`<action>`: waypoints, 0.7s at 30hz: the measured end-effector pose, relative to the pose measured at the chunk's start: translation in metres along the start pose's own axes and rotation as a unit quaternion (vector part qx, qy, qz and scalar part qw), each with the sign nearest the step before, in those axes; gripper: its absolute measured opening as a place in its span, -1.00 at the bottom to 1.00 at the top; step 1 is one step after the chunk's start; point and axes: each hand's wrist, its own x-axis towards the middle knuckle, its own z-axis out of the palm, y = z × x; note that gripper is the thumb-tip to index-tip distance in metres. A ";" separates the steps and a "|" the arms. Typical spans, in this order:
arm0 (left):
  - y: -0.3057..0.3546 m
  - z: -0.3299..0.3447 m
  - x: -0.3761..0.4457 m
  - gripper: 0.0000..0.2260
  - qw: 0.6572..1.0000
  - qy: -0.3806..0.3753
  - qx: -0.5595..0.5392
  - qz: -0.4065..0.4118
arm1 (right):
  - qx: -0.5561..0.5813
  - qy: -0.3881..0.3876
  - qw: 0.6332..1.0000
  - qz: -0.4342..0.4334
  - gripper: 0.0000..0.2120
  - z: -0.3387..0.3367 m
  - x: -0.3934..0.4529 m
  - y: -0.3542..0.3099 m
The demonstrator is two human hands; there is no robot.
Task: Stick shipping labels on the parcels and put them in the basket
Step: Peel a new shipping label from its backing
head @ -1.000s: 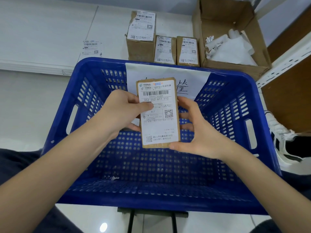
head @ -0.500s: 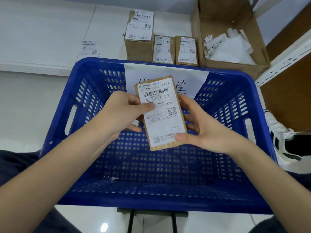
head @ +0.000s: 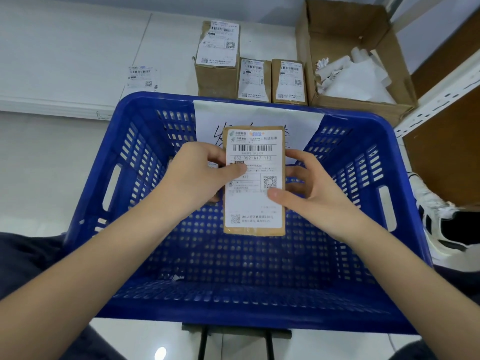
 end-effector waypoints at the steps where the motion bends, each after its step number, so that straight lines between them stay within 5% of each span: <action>1: 0.000 0.000 0.000 -0.93 1.000 0.008 0.009 0.009 | 0.001 0.004 1.000 0.000 -0.22 0.000 0.000 0.000; 6: 0.000 0.004 -0.006 -0.82 0.968 0.092 0.222 0.069 | 0.008 0.028 1.000 -0.004 -0.24 0.003 0.002 0.000; 11: -0.003 0.008 -0.007 -0.36 0.893 0.190 0.396 0.094 | 0.029 0.037 0.999 0.023 -0.36 0.006 0.001 0.006; 14: -0.007 0.002 -0.003 -0.53 0.878 0.234 0.354 0.221 | 0.076 0.042 0.996 0.033 -0.38 0.008 0.001 0.005; 18: -0.024 0.028 -0.002 -0.63 0.748 0.152 0.426 0.486 | 0.088 0.044 0.995 0.027 -0.24 0.010 -0.001 -0.001; 21: -0.031 0.035 -0.001 -0.58 0.768 0.092 0.427 0.467 | 0.084 0.037 0.996 0.014 -0.29 0.007 -0.005 -0.001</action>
